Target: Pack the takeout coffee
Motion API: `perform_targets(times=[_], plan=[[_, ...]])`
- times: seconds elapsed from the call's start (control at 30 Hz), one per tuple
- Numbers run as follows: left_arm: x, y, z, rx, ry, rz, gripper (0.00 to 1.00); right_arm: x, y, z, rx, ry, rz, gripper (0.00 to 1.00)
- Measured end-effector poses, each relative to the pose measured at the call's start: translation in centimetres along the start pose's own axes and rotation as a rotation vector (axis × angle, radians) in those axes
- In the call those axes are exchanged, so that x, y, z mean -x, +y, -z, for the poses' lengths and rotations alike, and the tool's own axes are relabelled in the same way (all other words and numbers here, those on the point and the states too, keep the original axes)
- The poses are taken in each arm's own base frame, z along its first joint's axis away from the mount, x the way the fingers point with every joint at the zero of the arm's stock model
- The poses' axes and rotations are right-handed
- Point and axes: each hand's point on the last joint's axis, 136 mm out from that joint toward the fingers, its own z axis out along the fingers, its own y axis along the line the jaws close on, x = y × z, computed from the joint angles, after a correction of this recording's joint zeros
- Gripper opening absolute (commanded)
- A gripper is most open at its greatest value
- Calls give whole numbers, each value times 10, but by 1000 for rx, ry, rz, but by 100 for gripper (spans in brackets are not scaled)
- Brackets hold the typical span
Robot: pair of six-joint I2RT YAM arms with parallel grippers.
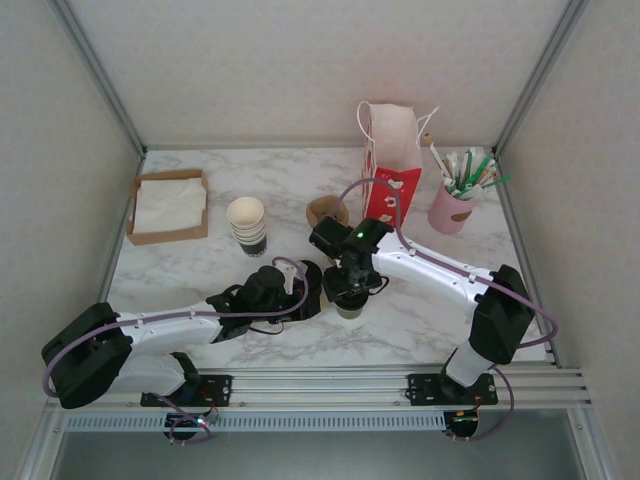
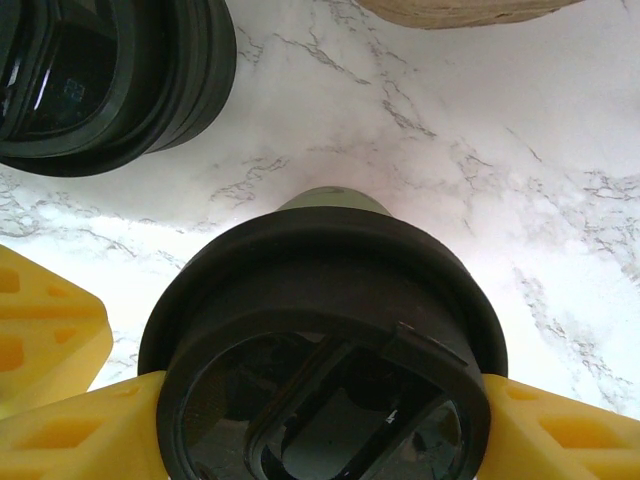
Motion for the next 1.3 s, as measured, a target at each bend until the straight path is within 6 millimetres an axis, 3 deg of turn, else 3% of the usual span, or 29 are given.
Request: perform_targets(times=[0.87,1.07,1.3], plan=[[4,-4,0,6,-5,-15,15,-8,-23,8,86,-12,-101,70],[4,-6,-10,4,19,-10,14,-10,-25,7,80,-9,-101,70],[14,-21,-23,-24,34,-15,14,-13,-36,2,25,-5,-110,70]])
